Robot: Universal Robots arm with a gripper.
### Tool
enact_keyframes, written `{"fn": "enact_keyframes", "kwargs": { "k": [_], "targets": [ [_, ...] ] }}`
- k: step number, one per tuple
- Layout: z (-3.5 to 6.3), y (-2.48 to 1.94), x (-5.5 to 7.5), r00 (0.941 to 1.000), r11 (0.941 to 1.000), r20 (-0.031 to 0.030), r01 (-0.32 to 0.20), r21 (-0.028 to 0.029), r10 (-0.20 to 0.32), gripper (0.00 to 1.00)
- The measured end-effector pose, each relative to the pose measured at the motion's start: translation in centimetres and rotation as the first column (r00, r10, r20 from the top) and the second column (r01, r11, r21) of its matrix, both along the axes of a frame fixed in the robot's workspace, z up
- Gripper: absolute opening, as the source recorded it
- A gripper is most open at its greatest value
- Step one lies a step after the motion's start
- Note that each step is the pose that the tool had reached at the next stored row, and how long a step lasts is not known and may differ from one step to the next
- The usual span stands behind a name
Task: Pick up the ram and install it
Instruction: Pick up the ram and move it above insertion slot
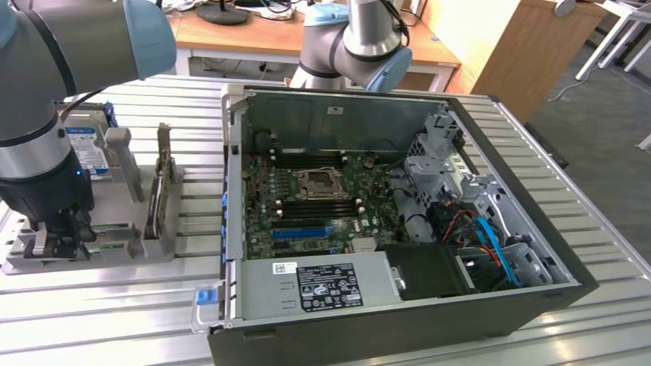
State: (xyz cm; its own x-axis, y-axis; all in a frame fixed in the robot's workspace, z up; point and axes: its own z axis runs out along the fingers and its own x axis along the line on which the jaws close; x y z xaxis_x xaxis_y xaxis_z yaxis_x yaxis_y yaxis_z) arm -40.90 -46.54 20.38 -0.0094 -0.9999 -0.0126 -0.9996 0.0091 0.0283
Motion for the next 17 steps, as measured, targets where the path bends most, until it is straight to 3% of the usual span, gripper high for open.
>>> {"fn": "enact_keyframes", "kwargs": {
  "k": [17],
  "targets": [
    [-0.38,0.11,0.0,1.0,1.0,0.0001,0.0,0.0001,0.0,0.36]
  ]
}}
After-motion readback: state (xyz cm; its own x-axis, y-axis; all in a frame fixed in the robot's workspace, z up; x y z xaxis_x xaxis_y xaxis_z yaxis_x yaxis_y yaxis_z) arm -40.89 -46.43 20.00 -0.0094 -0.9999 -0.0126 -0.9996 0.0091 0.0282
